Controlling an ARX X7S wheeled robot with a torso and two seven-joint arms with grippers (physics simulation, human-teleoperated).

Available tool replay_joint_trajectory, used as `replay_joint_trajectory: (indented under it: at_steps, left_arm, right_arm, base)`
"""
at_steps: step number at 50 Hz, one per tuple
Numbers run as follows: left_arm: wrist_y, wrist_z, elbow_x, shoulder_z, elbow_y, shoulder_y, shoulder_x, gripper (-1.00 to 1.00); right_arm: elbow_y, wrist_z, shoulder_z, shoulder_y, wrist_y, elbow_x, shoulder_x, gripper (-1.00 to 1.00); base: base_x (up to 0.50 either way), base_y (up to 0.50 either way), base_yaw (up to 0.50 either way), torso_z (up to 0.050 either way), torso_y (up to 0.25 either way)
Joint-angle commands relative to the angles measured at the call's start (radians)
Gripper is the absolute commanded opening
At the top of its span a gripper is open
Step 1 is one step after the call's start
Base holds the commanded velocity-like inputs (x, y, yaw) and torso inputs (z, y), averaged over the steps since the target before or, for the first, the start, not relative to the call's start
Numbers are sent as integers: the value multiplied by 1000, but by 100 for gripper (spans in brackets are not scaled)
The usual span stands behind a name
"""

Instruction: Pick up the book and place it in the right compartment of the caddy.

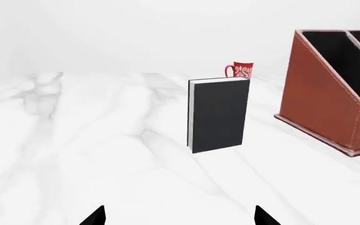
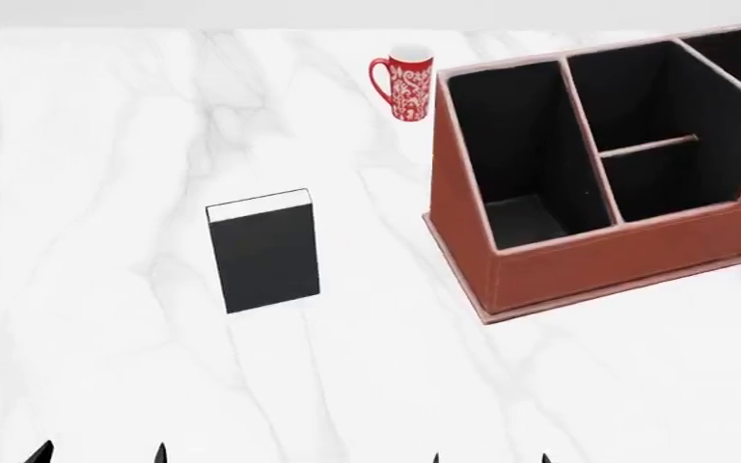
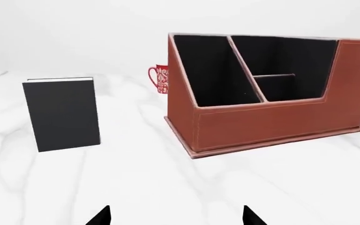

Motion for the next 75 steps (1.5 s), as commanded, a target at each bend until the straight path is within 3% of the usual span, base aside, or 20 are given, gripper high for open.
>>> replay_joint_trajectory:
  at_steps: [1,12,34,38,42,44,45,49,53,56,66,67,71,75]
  left_arm:
    - [7,-18,-17,16,-9,-2,-15,100]
    - [13,-20,-51,24,-8,0,-24,100]
    - [-7,-74,-85,25,20,6,-48,100]
    - [-80,-149,-101,-36,124,32,-64,100]
    - [-182,-279,-121,-190,325,109,-104,100]
    - [-205,-320,-123,-242,371,137,-113,100]
    - [-214,-355,-144,-319,411,177,-118,100]
    - [-173,-399,-206,-483,454,272,-110,100]
    - [-100,-419,-319,-715,532,442,-74,100]
    - [-53,-405,-365,-796,552,509,-55,100]
    - [-17,-410,-391,-854,536,550,-36,100]
    - [-20,-411,-389,-850,532,548,-39,100]
    - [-11,-410,-372,-841,521,548,-39,100]
    - [-5,-410,-371,-838,510,546,-39,100]
  right_arm:
    - [-2,16,-20,0,3,13,18,100]
    - [7,34,-30,2,-7,31,25,100]
    - [-18,87,-54,10,24,34,45,100]
    - [-65,96,-51,22,98,48,51,100]
    - [-208,102,-31,96,337,102,65,100]
    - [-222,115,-29,116,365,100,65,100]
    - [-258,113,-27,145,430,114,71,100]
    - [-286,126,-35,199,502,111,77,100]
    - [-314,121,-31,312,643,144,80,100]
    - [-352,128,-4,419,770,184,74,100]
    - [-312,175,-5,737,1007,206,40,100]
    - [-182,175,6,887,1037,208,20,100]
    - [-18,161,-29,1059,1072,200,18,100]
    - [-19,166,-38,1065,1077,200,20,100]
  base:
    - [16,-500,0,0,0]
    - [46,-466,0,0,0]
    - [0,0,0,0,0]
    - [0,0,0,0,0]
    - [0,0,0,0,0]
    - [0,0,0,0,0]
    - [0,0,0,0,0]
    - [0,0,0,0,0]
    - [0,0,0,0,0]
    - [0,0,0,0,0]
    - [0,0,0,0,0]
    - [0,0,0,0,0]
    - [125,0,0,0,0]
    - [500,0,0,0,0]
